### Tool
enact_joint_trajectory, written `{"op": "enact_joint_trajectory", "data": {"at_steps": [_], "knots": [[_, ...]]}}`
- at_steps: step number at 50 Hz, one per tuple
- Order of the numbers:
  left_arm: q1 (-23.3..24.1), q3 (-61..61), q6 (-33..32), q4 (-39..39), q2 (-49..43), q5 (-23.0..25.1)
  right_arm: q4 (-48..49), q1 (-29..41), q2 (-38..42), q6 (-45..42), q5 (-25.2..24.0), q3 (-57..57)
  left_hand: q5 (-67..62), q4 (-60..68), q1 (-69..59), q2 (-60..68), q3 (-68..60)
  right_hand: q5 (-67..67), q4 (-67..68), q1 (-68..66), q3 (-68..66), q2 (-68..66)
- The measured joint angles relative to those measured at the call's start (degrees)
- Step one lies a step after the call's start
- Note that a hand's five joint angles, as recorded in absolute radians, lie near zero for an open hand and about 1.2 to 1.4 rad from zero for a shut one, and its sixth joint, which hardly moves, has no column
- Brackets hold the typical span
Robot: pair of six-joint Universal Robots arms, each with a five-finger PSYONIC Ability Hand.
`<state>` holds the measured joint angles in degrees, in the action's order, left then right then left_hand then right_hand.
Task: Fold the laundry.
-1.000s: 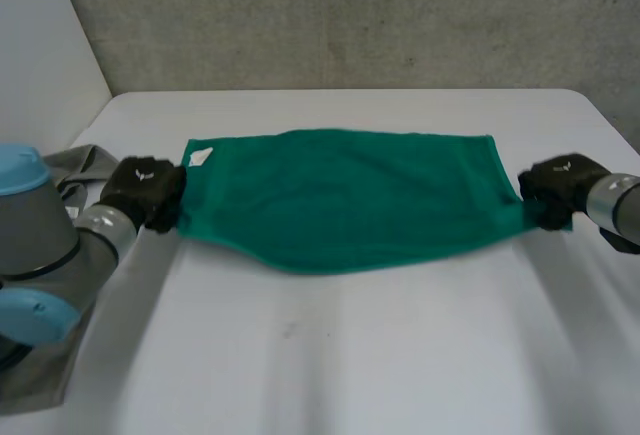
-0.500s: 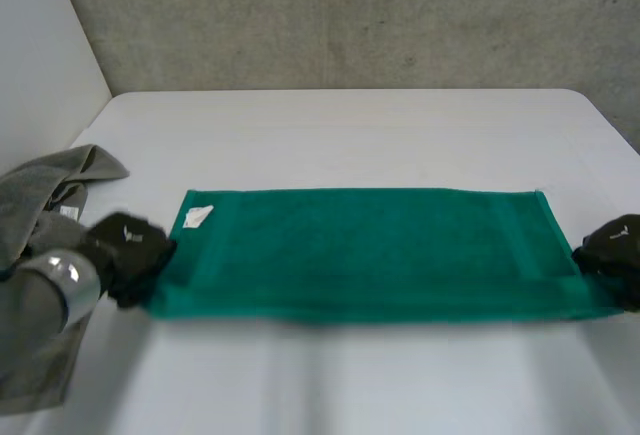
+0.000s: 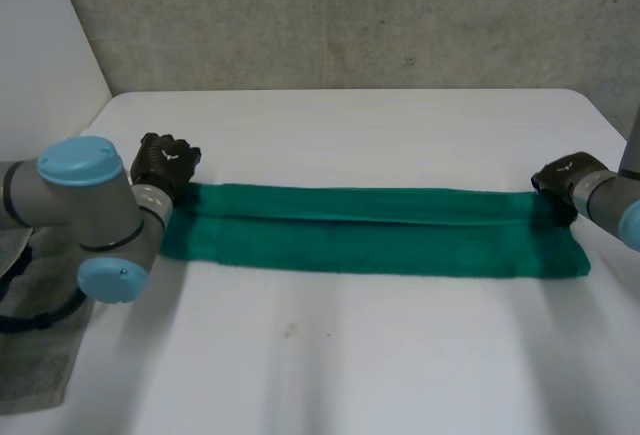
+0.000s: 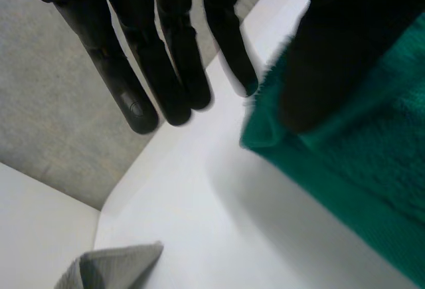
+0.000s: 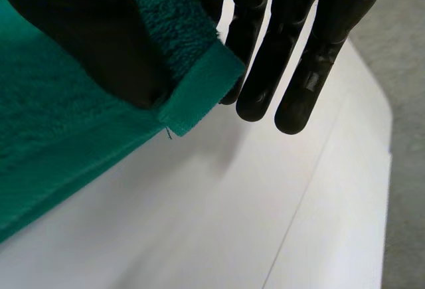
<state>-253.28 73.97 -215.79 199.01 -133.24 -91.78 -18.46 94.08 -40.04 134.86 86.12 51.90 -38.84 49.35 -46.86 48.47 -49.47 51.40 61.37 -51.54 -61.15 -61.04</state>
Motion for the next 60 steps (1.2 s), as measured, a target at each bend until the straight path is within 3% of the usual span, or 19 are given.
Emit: {"op": "enact_joint_trajectory", "data": {"at_steps": [1, 3, 4, 5, 7, 12, 17, 21, 26, 32, 39, 46, 53, 60], "knots": [[0.2, -0.3, -0.1, 1.5, -0.7, 0.0, 1.6, 0.3, 0.8, 0.8, 0.3, -1.1, 7.2, -7.3, 8.5, -6.4, 7.1, -3.9, -4.7, 4.3, 5.5, 5.5], [0.4, -0.3, -0.1, 2.9, -1.1, 0.0, 3.0, 0.5, 1.2, 1.4, 0.7, -1.7, 7.2, -7.3, 8.5, -6.4, 7.1, -20.0, -21.4, 20.9, 22.4, 22.7], [0.6, -0.2, -0.1, 4.2, -1.3, 0.1, 4.7, 0.6, 1.5, 2.1, 1.3, -2.2, 29.1, -29.7, 31.7, -29.4, 29.1, -32.6, -33.7, 32.0, 33.7, 34.2], [0.8, 0.0, -0.1, 5.3, -1.3, 0.1, 5.9, 0.7, 1.5, 2.6, 2.0, -2.3, 35.3, -36.4, 36.1, -35.5, 36.0, -42.5, -43.3, 37.9, 43.3, 43.5], [1.0, 0.3, -0.1, 6.4, -1.0, 0.2, 7.5, 0.8, 1.1, 3.3, 2.9, -2.3, 36.1, -37.5, 36.1, -36.6, 37.3, -46.9, -47.6, 39.9, 47.9, 47.8], [1.3, 2.1, 0.0, 8.1, 1.3, 0.4, 11.0, 1.0, -2.0, 4.8, 4.3, 0.0, 36.1, -37.6, 36.1, -36.8, 37.5, -47.5, -48.1, 40.0, 48.9, 48.6], [1.3, 4.8, 0.1, 8.3, 4.5, 1.1, 12.5, 0.8, -7.3, 5.8, 2.2, 4.6, 36.1, -37.6, 36.1, -36.8, 37.5, -47.5, -48.1, 40.0, 48.9, 48.6], [1.2, 7.4, 0.0, 7.6, 6.3, 4.4, 12.4, 0.6, -10.9, 5.9, -2.5, 9.3, 36.1, -37.6, 36.1, -36.8, 37.5, -47.5, -48.1, 40.0, 48.9, 48.6], [1.2, 7.4, -0.5, 7.0, 4.6, 8.7, 12.3, 0.6, -10.5, 5.3, -5.2, 11.2, 36.1, -37.6, 36.1, -36.8, 37.5, -47.5, -48.1, 40.0, 48.9, 48.6], [1.2, 4.2, -3.3, 6.3, -0.5, 10.5, 12.4, 0.8, -5.8, 4.2, -5.7, 9.3, 36.1, -37.6, 36.1, -36.8, 37.5, -47.5, -48.1, 40.0, 48.9, 48.6], [1.0, -1.0, -6.9, 6.2, -5.5, 10.4, 13.6, 0.9, -1.6, 3.7, -5.6, 5.8, 36.1, -37.6, 36.1, -36.8, 37.5, -47.5, -48.1, 40.0, 48.9, 48.6], [0.8, -8.9, -8.2, 7.1, -10.2, 10.0, 20.8, 1.1, 3.3, 4.0, -5.1, 0.1, 36.1, -37.6, 36.1, -36.8, 37.5, -47.5, -48.1, 40.0, 48.9, 48.6], [0.3, -19.7, -7.6, 9.2, -15.3, 5.7, 31.7, 1.3, 6.8, 7.4, -0.2, -5.9, 36.1, -37.6, 36.1, -36.8, 37.5, -47.5, -48.1, 40.0, 48.9, 48.6], [0.1, -20.0, -5.7, 9.9, -14.0, 3.3, 30.7, 1.7, 7.1, 10.9, 2.4, -8.6, 36.1, -37.6, 36.1, -36.8, 37.5, -47.5, -48.1, 40.0, 48.9, 48.6]]}}
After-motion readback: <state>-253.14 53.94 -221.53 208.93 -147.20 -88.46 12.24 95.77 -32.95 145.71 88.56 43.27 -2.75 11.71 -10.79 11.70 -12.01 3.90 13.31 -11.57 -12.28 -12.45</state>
